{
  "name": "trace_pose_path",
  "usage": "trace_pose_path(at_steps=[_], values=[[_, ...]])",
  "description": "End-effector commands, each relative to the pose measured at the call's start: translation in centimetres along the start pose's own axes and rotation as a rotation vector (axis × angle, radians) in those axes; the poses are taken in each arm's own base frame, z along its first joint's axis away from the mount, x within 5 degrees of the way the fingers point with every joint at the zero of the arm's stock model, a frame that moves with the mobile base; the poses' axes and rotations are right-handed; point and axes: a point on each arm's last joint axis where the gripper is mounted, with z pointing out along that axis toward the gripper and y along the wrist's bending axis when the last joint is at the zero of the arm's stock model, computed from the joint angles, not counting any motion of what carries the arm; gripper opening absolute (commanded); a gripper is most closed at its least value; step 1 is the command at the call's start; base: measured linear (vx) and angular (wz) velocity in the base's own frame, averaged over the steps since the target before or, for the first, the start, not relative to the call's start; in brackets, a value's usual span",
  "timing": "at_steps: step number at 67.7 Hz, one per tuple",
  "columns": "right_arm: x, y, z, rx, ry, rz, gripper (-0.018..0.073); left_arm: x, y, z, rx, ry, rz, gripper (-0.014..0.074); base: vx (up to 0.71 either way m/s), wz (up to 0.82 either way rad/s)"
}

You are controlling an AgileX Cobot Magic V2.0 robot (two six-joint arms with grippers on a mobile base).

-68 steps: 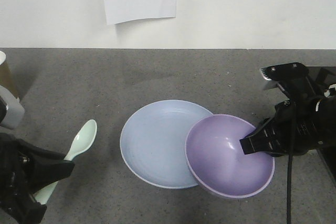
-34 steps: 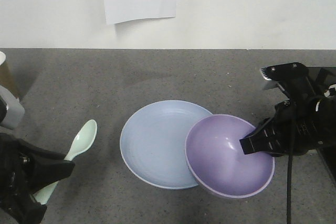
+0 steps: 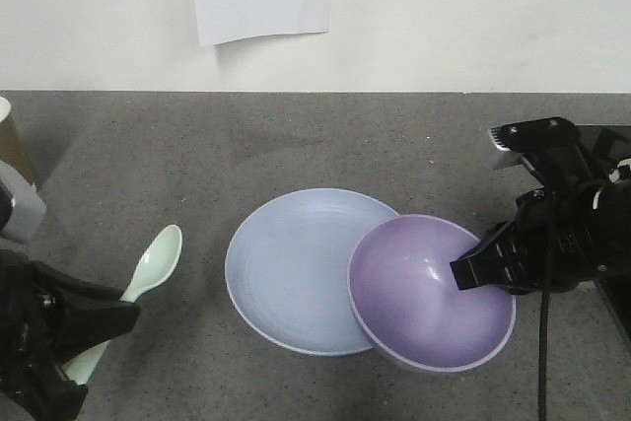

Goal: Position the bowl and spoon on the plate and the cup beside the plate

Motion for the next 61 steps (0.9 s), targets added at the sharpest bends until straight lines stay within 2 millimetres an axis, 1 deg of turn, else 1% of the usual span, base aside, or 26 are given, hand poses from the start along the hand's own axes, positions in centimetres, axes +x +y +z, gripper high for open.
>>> trace_pose_path(at_steps=[1,34,44,49,56,61], values=[[-0.9,0.4,-1.3,-0.001,-0.091,-0.001,-0.0003,-1.2,-0.3,-0.7,-0.002,-0.082,-0.012,0.0020,0.00,0.00],[-1.0,0.4,-1.4,-0.005,-0.106,0.009,-0.0003,-1.2,-0.3,-0.7,-0.002,-0.082,-0.012,0.0020,0.00,0.00],[-1.3,0.9,-1.4,-0.061,-0.128,0.065,-0.0003,-1.2,-0.3,-0.7,-0.002,-0.082,-0.012,0.0020,0.00,0.00],[-1.4,1.1,-1.4,-0.081,-0.143,0.067,-0.0003,-1.2,-0.3,-0.7,-0.002,-0.082,-0.012,0.0020,0.00,0.00],[-1.9,1.2,-1.8,-0.088,-0.166,0.007,-0.0003,-1.2,-0.3,-0.7,-0.002,-0.082,-0.012,0.0020,0.00,0.00],[-2.7,1.2,-1.9,-0.086,-0.176,-0.001,-0.0003,-1.2,-0.3,-0.7,-0.002,-0.082,-0.012,0.0020,0.00,0.00]])
